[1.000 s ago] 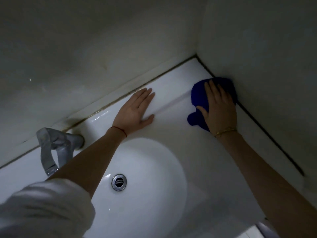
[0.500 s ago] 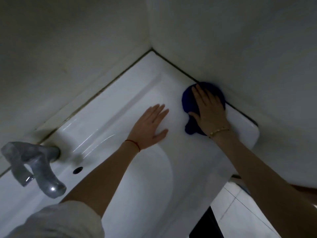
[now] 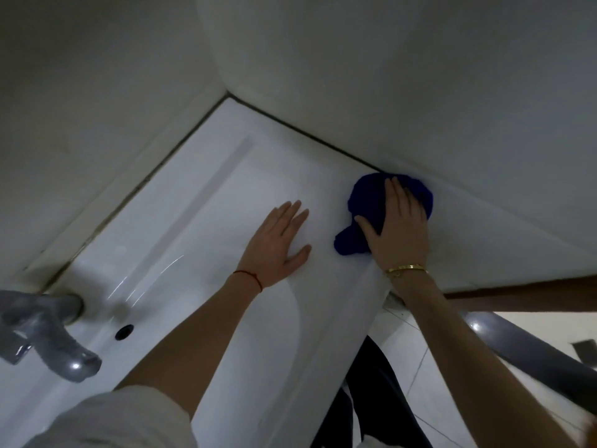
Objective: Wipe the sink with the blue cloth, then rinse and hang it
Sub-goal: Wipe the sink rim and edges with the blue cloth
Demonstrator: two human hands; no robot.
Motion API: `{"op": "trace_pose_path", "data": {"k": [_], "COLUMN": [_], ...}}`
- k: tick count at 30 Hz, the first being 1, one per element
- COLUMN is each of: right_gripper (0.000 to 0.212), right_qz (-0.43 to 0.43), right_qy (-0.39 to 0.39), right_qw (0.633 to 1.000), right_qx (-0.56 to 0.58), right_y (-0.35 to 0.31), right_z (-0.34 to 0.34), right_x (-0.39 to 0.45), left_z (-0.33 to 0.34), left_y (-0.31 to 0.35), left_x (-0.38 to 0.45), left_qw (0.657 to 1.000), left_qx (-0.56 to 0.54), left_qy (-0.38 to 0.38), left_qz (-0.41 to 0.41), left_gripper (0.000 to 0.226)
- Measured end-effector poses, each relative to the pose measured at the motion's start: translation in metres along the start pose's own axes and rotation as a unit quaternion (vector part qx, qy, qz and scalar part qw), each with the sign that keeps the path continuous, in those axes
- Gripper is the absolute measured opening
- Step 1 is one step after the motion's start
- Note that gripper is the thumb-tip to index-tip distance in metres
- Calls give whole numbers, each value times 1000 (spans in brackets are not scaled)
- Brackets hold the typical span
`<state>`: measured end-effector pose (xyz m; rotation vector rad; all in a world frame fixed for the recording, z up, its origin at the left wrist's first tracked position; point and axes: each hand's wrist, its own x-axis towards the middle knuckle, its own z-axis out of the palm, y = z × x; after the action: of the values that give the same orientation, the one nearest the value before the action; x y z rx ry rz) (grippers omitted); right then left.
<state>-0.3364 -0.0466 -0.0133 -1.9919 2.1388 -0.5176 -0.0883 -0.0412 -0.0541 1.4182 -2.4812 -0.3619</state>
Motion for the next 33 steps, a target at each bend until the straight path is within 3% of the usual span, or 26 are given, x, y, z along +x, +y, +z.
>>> {"op": "trace_pose_path", "data": {"k": [7,15,20,26,33], "right_gripper": [84,94,96,85,68], "right_qz": [186,320,295,304,332], "right_qy": [76,42,29,20,6], "right_qw": [978,905,909,870,869], "right_qx": [53,276,292,387,365], "right_y": [-19,-2,-3,-18,3], "right_z": [-9,-12,-12,-12,-18], "right_x": [-39,1,-13,-59,-9], "left_z": [19,21,21,20,22], "left_y": [37,36,37,39,46], "left_x": [16,17,17,17,12], "left_qw": [1000,1000,1000,1000,1000], "left_qx": [-11,-29,-25,-28,2], "left_qy": [-14,-7,-9,0,3], "left_qz": [25,-9,-15,7,-14], "left_gripper": [64,62,62,63,59]}}
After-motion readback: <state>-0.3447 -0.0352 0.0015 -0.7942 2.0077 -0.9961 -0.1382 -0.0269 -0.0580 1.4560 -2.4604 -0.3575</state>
